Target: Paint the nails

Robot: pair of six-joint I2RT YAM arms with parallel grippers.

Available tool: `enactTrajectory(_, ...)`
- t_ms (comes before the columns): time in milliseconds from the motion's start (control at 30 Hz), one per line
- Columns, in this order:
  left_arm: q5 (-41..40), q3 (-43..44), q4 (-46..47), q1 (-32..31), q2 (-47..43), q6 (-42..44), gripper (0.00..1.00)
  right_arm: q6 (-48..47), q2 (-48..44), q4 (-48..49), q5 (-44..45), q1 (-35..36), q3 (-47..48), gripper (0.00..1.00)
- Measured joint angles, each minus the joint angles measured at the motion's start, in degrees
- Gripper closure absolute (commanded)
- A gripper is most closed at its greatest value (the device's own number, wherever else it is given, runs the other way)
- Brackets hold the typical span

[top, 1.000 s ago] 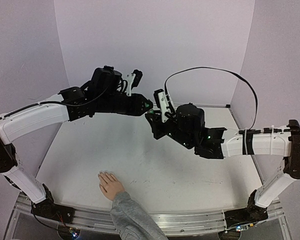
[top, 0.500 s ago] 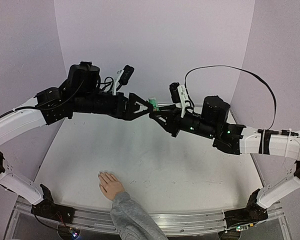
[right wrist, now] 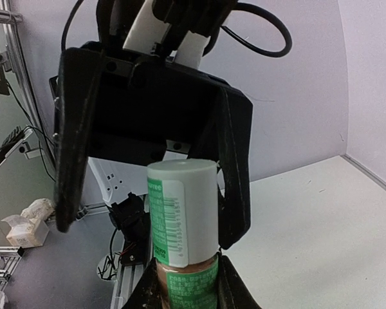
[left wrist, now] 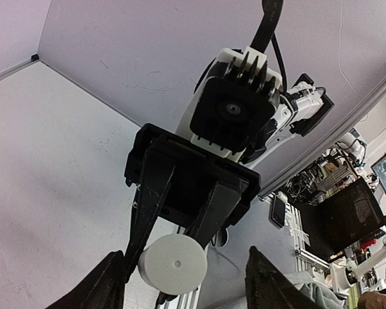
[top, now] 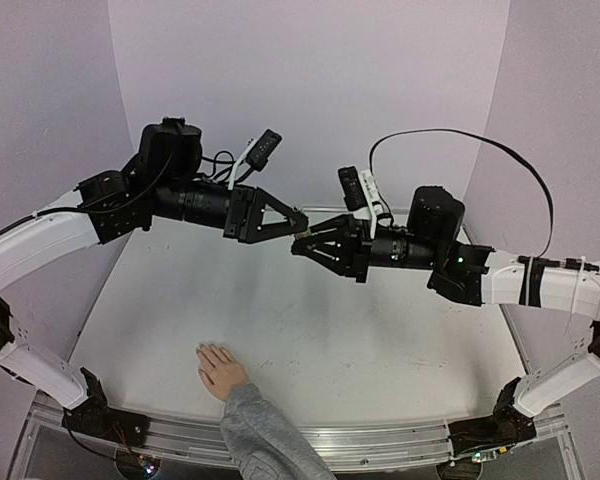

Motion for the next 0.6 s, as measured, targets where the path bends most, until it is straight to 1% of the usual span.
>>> enactTrajectory(67,0.22,0.02,-0.02,0.0,0.2,0.52,0.42,0.39,0.35,0.26,-0.81,0.0,0.35,1.0)
enactTrajectory(200,0.22,1.18,-0.55,0.02,1.07,0.72,0.52,0.63,0.96,0.44,-1.92,0.0,0.48,1.0)
enactTrajectory(367,0.02,2.54,-1.09,0.04,2.29,1.14,0.68,0.63,1.6,0.61,-2.6,0.0,0.5,1.0)
enactTrajectory(567,-2.71,2.56,-1.44,0.04,2.84,2.16,0.84,0.7,1.73,0.17,-1.51,-0.02,0.55,1.0)
enactTrajectory(600,-3.23,2.56,-1.44,0.04,2.86,2.1,0.88,0.72,1.81,0.04,-1.03,-0.04,0.61,1.0)
